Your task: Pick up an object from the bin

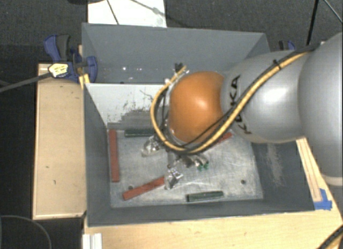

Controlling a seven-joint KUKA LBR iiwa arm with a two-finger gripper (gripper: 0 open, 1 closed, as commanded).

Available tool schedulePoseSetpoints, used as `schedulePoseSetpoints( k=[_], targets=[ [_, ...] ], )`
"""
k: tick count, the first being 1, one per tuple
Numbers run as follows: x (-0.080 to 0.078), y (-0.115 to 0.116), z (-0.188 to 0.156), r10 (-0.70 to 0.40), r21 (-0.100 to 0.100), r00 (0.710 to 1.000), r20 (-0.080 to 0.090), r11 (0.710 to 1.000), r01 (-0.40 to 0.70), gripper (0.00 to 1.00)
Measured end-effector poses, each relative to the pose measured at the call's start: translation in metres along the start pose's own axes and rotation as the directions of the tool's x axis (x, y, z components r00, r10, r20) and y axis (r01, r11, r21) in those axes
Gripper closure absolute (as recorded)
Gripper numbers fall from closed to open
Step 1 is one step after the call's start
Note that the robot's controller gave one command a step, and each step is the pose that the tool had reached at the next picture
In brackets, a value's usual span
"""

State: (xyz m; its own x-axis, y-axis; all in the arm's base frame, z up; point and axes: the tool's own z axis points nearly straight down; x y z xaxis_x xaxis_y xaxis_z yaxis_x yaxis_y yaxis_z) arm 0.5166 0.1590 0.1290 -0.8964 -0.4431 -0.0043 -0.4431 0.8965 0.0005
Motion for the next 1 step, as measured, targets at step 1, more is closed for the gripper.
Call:
schedulePoseSetpoints(
  k=[1],
  targets=[
    [-0.0081,-0.0043,-0.0166,0.008,0.001,1.000,0.000,1.000,-0.008,0.00]
  ],
)
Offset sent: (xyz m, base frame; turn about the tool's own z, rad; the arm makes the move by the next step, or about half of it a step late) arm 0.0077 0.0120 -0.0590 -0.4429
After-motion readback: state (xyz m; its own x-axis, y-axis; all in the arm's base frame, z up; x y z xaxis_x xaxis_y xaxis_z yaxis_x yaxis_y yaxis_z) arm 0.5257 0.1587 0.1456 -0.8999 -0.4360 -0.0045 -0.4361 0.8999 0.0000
